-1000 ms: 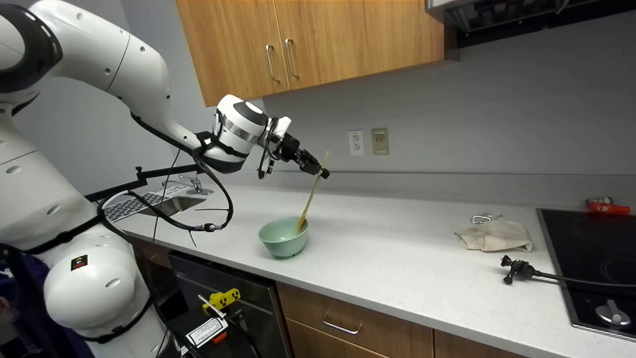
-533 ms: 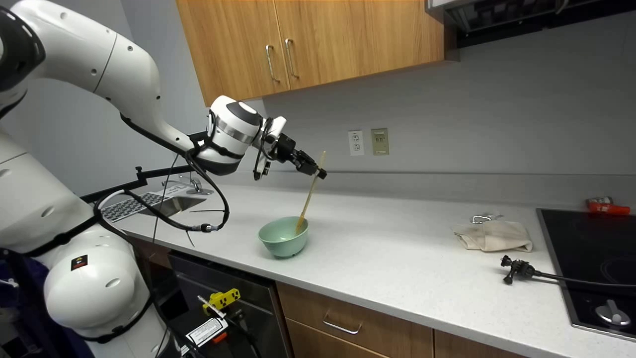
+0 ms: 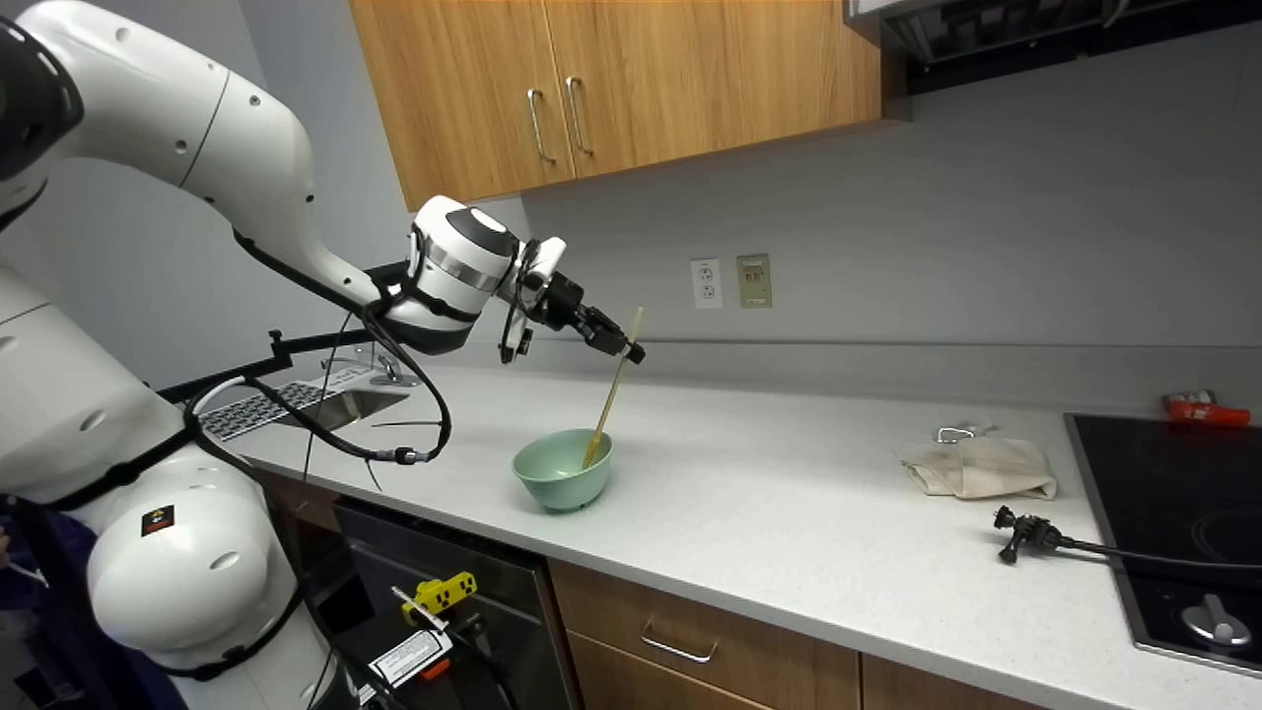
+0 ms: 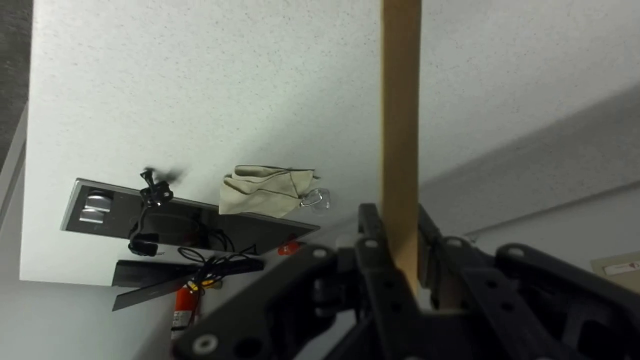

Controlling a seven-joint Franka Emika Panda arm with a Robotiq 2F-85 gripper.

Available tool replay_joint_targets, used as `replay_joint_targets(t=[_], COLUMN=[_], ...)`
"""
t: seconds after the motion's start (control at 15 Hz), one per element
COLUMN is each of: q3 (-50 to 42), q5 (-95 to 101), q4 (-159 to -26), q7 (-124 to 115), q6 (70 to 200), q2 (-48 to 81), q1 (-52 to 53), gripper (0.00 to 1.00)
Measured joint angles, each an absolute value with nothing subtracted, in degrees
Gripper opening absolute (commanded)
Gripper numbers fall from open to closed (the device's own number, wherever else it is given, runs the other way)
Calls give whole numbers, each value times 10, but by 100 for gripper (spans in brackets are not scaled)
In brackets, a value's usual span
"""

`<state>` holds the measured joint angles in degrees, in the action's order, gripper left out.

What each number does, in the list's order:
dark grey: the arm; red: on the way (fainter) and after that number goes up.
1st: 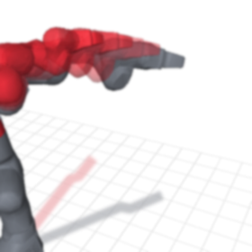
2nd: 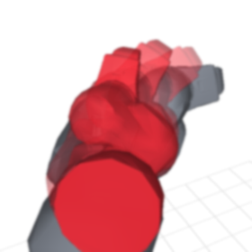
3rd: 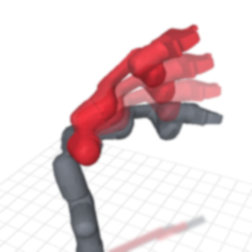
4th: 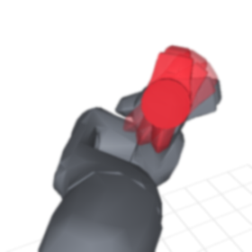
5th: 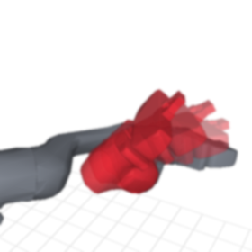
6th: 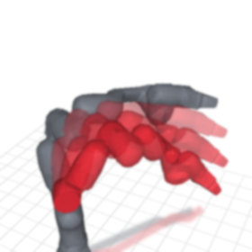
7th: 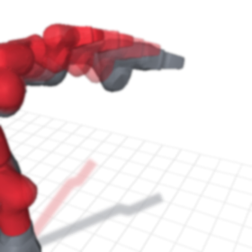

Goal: Use the spatula to mix the contents of the bowl

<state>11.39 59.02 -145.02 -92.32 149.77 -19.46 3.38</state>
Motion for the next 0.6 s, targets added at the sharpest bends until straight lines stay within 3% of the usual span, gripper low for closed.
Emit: replay_joint_targets(t=[0.6], q3=[124], q5=[595], q4=[-1471], q7=[-955], q6=[1498], q2=[-127], q1=[34], gripper=[4])
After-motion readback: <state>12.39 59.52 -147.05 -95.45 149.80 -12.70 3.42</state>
